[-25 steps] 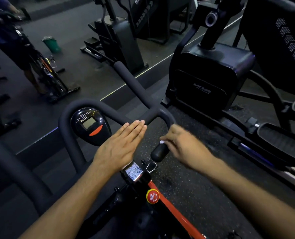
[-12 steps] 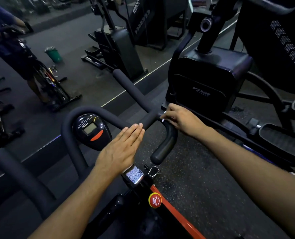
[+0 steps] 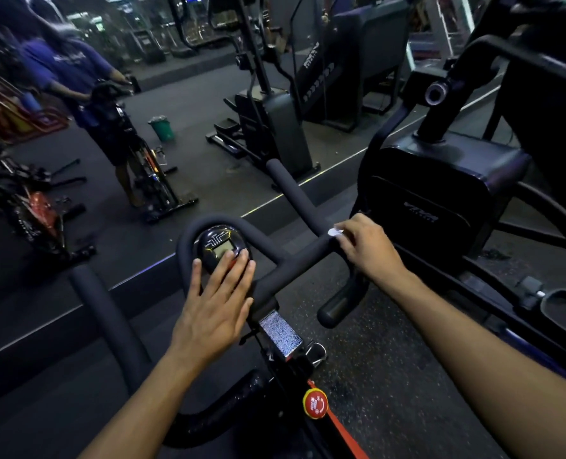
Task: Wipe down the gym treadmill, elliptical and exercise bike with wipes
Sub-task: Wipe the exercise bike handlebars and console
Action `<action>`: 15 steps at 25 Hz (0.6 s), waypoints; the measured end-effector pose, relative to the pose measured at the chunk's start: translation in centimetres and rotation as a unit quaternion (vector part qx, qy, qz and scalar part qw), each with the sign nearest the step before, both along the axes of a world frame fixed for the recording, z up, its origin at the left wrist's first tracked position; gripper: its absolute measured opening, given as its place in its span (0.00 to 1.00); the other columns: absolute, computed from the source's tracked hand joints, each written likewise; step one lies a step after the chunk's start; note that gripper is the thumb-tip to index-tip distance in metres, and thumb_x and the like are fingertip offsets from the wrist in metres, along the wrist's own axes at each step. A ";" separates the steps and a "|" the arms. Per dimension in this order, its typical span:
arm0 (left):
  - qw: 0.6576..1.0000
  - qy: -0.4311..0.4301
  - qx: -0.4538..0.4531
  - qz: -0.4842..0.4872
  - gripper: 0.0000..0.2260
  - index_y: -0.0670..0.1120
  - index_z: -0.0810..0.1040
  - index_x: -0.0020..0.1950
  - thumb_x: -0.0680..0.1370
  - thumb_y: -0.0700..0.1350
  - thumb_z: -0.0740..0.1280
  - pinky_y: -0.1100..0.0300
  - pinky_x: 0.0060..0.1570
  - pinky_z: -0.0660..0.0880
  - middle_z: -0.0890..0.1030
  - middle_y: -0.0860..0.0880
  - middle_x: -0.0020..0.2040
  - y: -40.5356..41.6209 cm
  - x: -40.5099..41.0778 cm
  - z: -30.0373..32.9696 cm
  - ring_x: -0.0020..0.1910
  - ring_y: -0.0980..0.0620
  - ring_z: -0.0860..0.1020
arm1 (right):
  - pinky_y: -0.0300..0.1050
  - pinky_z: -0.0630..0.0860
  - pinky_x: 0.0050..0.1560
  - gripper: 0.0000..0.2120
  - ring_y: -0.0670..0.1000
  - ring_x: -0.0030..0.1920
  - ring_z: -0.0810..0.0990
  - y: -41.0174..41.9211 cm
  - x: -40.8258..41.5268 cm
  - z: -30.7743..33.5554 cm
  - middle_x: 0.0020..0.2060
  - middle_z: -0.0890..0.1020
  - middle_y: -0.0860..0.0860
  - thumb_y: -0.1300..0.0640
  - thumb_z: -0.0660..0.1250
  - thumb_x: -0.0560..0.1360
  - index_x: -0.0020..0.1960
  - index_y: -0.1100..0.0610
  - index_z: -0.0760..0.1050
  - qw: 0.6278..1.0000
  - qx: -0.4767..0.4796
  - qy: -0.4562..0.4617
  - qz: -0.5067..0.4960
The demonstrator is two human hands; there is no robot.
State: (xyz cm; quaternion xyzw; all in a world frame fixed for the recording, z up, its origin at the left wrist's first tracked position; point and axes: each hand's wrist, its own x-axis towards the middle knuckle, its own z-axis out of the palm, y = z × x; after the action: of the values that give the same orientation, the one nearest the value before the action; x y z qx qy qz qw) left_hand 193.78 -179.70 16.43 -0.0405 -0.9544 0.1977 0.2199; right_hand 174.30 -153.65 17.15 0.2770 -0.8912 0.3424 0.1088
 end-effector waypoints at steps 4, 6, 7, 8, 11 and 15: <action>1.000 0.003 0.016 -0.003 0.27 0.43 0.63 0.81 0.83 0.52 0.57 0.33 0.77 0.52 0.58 0.48 0.83 0.0 -0.2 -0.3 0.82 0.47 0.54 | 0.51 0.74 0.44 0.10 0.61 0.46 0.79 -3.7 0.5 -0.2 0.47 0.73 0.55 0.56 0.62 0.81 0.50 0.61 0.79 0.994 0.095 -0.034 -0.032; 1.000 0.008 0.023 0.000 0.27 0.43 0.62 0.81 0.83 0.52 0.57 0.33 0.77 0.53 0.58 0.48 0.83 -0.2 0.0 -0.5 0.82 0.48 0.54 | 0.52 0.75 0.47 0.10 0.63 0.48 0.79 -4.8 1.4 -0.1 0.49 0.73 0.56 0.57 0.61 0.81 0.50 0.61 0.80 0.994 0.079 -0.056 -0.052; 1.000 0.009 0.024 -0.001 0.27 0.43 0.62 0.81 0.83 0.52 0.57 0.33 0.77 0.53 0.58 0.48 0.83 -0.3 0.0 -0.5 0.82 0.48 0.53 | 0.53 0.75 0.49 0.10 0.63 0.50 0.79 -5.6 2.3 -0.1 0.50 0.74 0.57 0.57 0.62 0.80 0.52 0.60 0.80 0.994 0.075 -0.062 -0.046; 1.000 0.010 0.026 -0.004 0.27 0.43 0.62 0.81 0.83 0.52 0.57 0.33 0.77 0.52 0.58 0.48 0.83 -0.3 -0.1 -0.5 0.82 0.48 0.53 | 0.54 0.75 0.51 0.10 0.63 0.51 0.79 -6.5 3.5 -0.1 0.52 0.75 0.57 0.57 0.62 0.80 0.53 0.60 0.80 0.995 0.076 -0.064 -0.027; 0.999 0.016 0.033 -0.013 0.27 0.43 0.62 0.81 0.83 0.51 0.56 0.33 0.77 0.52 0.58 0.48 0.83 -0.3 -0.3 -0.7 0.82 0.48 0.54 | 0.56 0.76 0.52 0.10 0.62 0.52 0.79 -7.7 6.0 -0.2 0.53 0.75 0.57 0.57 0.61 0.81 0.55 0.60 0.79 0.995 0.074 -0.051 0.031; 0.999 0.021 0.037 -0.020 0.27 0.43 0.62 0.81 0.83 0.51 0.55 0.34 0.77 0.51 0.58 0.48 0.83 -0.6 -0.3 -0.8 0.82 0.49 0.53 | 0.53 0.75 0.49 0.12 0.62 0.48 0.80 -5.2 1.3 -0.5 0.49 0.73 0.56 0.55 0.62 0.82 0.52 0.62 0.80 0.994 0.104 -0.023 -0.022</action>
State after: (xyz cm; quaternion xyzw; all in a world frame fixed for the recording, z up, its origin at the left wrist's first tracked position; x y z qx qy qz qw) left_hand 193.50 -180.29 15.60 -0.0472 -0.9552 0.1583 0.2454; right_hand 175.59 -158.86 16.68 0.2596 -0.9299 0.2519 0.0666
